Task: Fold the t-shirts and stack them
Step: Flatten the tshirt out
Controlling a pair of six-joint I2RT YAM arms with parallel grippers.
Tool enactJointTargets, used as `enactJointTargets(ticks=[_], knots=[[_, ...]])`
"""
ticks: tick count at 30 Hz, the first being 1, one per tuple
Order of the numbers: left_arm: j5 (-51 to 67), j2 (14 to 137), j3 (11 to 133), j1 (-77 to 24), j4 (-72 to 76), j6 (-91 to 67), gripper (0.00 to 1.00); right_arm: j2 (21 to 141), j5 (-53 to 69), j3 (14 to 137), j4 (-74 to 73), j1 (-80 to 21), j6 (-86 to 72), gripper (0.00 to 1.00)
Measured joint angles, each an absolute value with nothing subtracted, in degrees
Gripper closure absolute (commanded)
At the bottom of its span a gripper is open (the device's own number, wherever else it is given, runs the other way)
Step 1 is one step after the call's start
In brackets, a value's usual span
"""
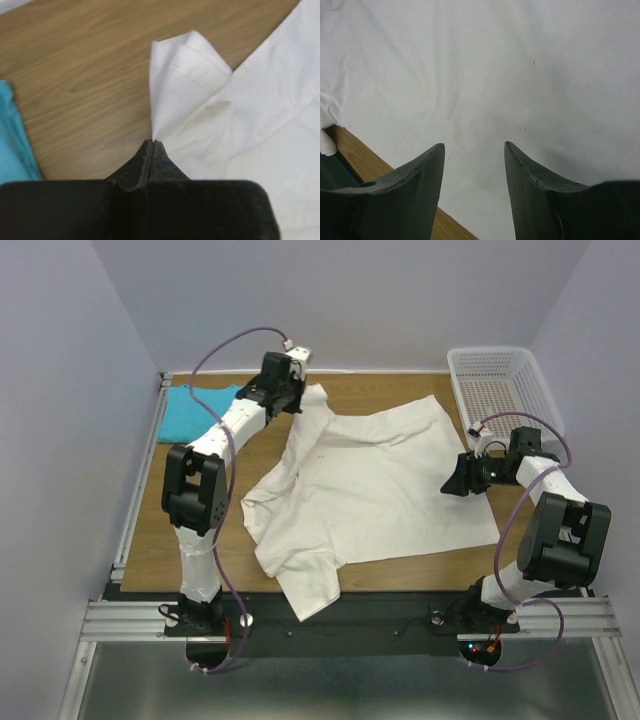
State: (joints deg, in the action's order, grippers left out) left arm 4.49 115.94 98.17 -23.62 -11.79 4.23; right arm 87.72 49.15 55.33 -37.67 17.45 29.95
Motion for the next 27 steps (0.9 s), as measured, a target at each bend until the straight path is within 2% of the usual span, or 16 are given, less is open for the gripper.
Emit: enactJointTargets(ticks=[6,22,23,24,27], knots=[[5.93,113.38,97.97,-15.64,-8.34,2.00,1.00,87.72,49.04,55.33,-37.65,17.45,29.98,0.43],[7.55,120.51,102.28,-15.73,-10.39,3.03,1.00,88.07,48.12,55.40,-37.63,16.32,31.35,0.43],[7.51,120.68,102.28,-15.59,-10.48,3.03,0.95,88.33,47.90,55.46,-37.52,15.73,31.35,0.43],[7.33,120.86,102.28,-15.22,-10.59,3.01,0.76,88.62,47.68,55.57,-37.52,15.09,31.42,0.43],[5.23,121.08,102.56,-14.06,-11.09,2.94,0.52,89.45,46.85,56.12,-37.50,12.93,31.46,0.43]])
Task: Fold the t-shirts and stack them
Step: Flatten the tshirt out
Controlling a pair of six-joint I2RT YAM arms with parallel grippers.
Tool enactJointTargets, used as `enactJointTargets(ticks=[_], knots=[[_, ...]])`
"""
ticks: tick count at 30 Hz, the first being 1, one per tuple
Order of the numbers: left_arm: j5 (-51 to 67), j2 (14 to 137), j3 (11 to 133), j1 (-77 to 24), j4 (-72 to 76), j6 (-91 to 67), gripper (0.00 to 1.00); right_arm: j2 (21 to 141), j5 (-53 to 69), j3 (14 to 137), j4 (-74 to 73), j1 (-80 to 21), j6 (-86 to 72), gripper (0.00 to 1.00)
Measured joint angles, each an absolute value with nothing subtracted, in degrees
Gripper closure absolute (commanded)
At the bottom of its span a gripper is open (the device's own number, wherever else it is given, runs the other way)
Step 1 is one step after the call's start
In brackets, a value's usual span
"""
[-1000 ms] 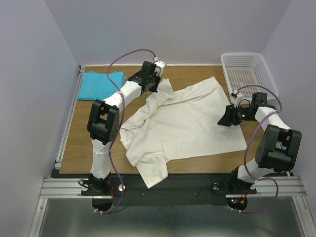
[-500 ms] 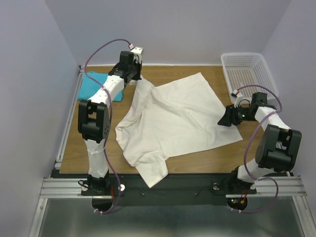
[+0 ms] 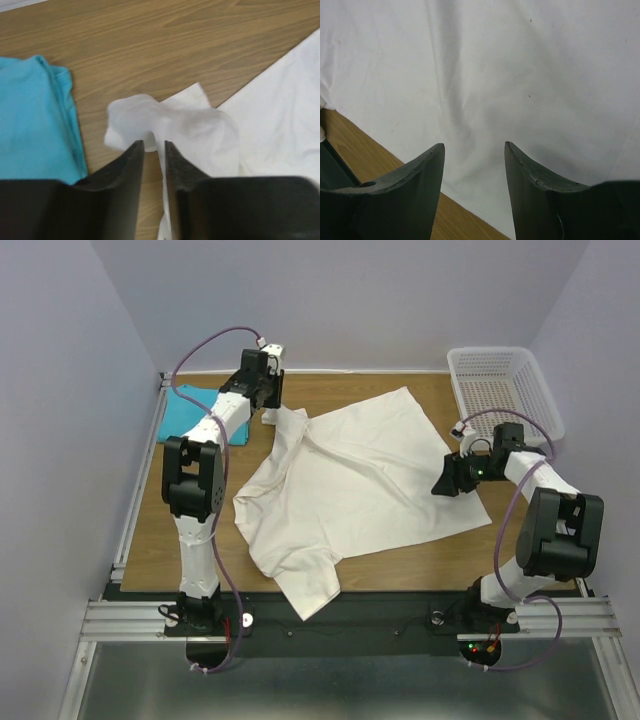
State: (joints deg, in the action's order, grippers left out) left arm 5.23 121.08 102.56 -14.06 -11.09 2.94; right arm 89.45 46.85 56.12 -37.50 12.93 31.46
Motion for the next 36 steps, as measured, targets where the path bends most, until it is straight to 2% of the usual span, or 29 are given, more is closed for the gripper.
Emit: enactJointTargets(ticks=[6,11,17,24,26,30,31,32,33,34,36], knots=[[1.98,120.46,101.47,-12.51,-10.24,3.49,0.48,91.20,45.82,59.42,-37.45,8.82,31.18,0.43],[4.69,112.68,91.11,-13.50,-9.15,3.07,0.48,92.60,45.69,61.36,-37.01,7.62,30.79,0.43],[7.46,102.37,78.56,-18.87,-7.90,0.47,0.48,92.84,45.65,61.34,-36.97,7.40,30.11,0.43],[0.86,102.32,74.56,-24.01,-8.51,-2.02,0.48,92.84,45.63,60.99,-36.82,7.38,29.74,0.43],[-1.54,103.15,74.56,-24.47,-8.49,-2.20,0.51,92.84,45.63,61.01,-36.80,7.33,29.69,0.43],[-5.67,105.27,74.61,-25.30,-8.64,-2.50,0.67,92.84,45.58,61.01,-36.80,7.01,29.56,0.43],[-6.68,106.02,74.67,-25.43,-8.78,-2.46,0.76,92.84,45.56,60.99,-36.80,6.94,29.54,0.43],[-7.55,106.83,74.72,-25.47,-8.88,-2.50,0.90,92.84,45.56,60.99,-36.80,6.72,29.54,0.43],[-7.90,107.35,74.74,-25.54,-8.97,-2.17,0.91,92.84,45.50,60.99,-36.77,6.63,29.54,0.43],[-8.05,107.68,74.81,-25.56,-9.15,-2.37,1.00,92.84,45.36,60.99,-36.77,6.44,29.54,0.43],[-8.12,108.33,75.07,-25.56,-9.72,-1.89,1.00,92.84,45.12,61.01,-36.77,6.07,29.54,0.43]])
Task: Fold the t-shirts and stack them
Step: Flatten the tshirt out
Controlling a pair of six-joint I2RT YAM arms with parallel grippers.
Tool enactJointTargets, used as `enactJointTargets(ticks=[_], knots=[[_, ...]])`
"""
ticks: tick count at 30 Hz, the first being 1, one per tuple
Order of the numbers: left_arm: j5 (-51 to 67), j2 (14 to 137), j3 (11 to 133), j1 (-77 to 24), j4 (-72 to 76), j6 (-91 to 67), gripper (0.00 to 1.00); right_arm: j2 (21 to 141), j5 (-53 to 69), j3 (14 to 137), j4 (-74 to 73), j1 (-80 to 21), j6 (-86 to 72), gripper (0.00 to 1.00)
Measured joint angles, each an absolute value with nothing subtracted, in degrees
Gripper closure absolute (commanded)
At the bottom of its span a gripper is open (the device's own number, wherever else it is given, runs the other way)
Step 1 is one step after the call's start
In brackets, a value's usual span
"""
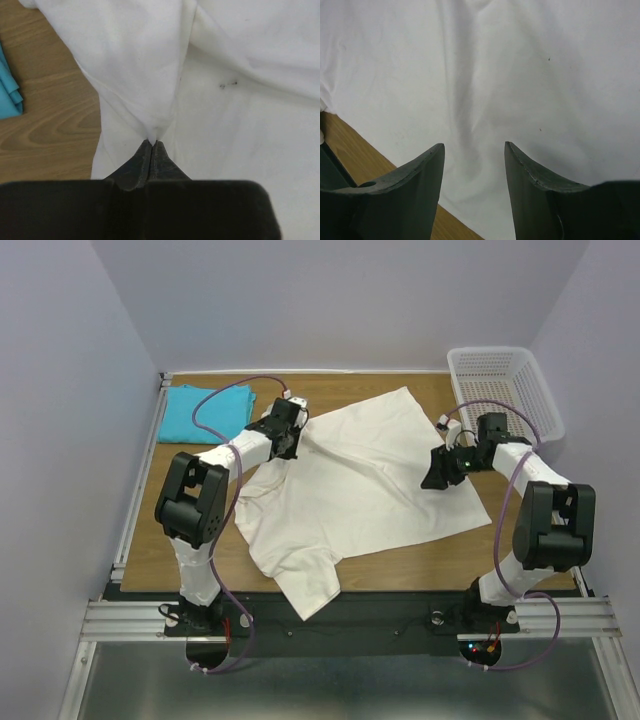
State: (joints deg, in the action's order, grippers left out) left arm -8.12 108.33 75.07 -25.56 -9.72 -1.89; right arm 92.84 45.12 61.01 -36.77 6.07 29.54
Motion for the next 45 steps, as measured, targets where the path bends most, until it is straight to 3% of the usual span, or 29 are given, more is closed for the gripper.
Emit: enactJointTargets(ticks=[5,12,14,19,20,23,33,37,45], knots=[[-2.94,107.94,75.68,-23.92,-10.28,-1.48,1.00,94.45,42.50,61.34,-36.51,3.97,30.20,0.44],[14.41,103.61,74.39,-8.60,-8.27,-4.49,1.00,102.52,37.87,62.54,-35.14,2.13,30.55,0.48],[17.04,103.81,74.39,-4.69,-7.55,-5.93,0.93,102.61,37.32,62.57,-34.57,2.09,30.11,0.49],[18.22,105.36,74.91,-0.38,-7.33,-8.95,0.56,102.61,36.58,62.57,-33.76,1.78,29.28,0.49],[17.28,105.65,75.42,-0.36,-7.38,-9.23,0.54,102.61,36.56,62.57,-33.61,1.78,29.23,0.49],[14.04,105.56,76.90,-0.95,-7.22,-8.95,0.46,102.61,36.42,62.57,-33.34,1.74,28.97,0.49],[7.88,101.69,80.47,-13.02,-6.02,4.56,0.45,102.61,36.42,62.57,-32.91,1.72,28.84,0.48],[3.62,106.28,86.19,-20.99,-6.59,7.79,0.45,102.61,36.42,62.57,-32.91,1.67,28.82,0.48],[-13.47,121.40,97.56,-26.74,-8.58,9.06,0.45,102.61,36.45,62.57,-32.75,1.61,28.64,0.48]])
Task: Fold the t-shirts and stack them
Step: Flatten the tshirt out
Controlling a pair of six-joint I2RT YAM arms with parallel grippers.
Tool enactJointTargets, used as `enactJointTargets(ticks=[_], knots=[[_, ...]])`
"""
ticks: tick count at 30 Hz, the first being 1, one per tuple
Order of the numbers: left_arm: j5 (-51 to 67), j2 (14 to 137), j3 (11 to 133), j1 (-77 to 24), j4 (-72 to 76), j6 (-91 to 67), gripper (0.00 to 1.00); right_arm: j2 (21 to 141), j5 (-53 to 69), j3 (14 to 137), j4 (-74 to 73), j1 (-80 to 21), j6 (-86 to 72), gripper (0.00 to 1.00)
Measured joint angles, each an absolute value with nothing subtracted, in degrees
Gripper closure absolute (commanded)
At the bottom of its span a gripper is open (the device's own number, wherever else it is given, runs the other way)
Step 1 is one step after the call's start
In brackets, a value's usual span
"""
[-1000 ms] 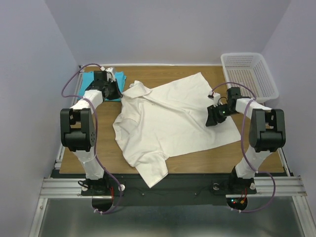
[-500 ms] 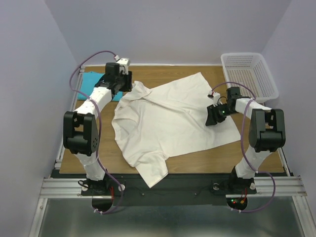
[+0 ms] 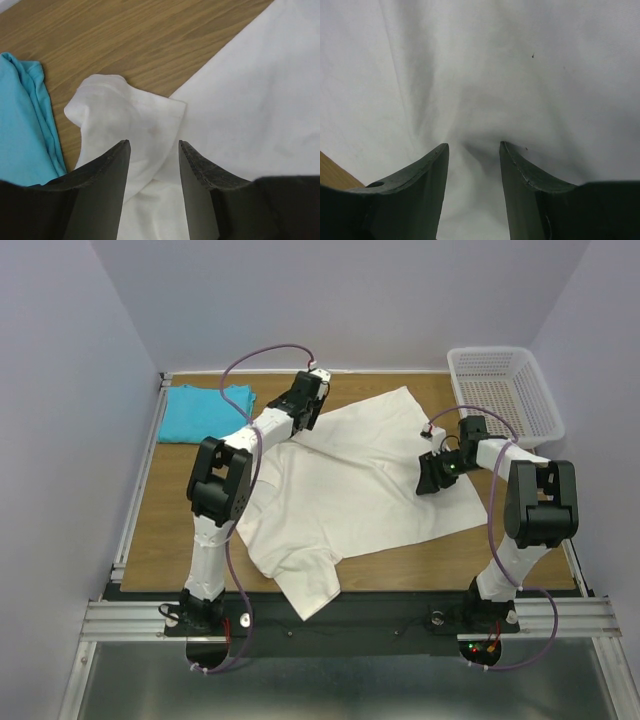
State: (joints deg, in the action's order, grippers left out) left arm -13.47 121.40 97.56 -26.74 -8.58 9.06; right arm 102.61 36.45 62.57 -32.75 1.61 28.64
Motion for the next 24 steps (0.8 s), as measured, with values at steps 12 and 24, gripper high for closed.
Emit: enactJointTargets(ticks=[12,24], knots=[[-20.47,129.43,104.40,-27.35,-11.92,10.96,0.45,102.61,36.45,62.57,-32.53,1.45,28.64,0.48],[-20.49,132.27,105.51,-28.58,-12.10,12.56,0.46,102.61,36.45,62.57,-32.53,1.45,28.62,0.48]])
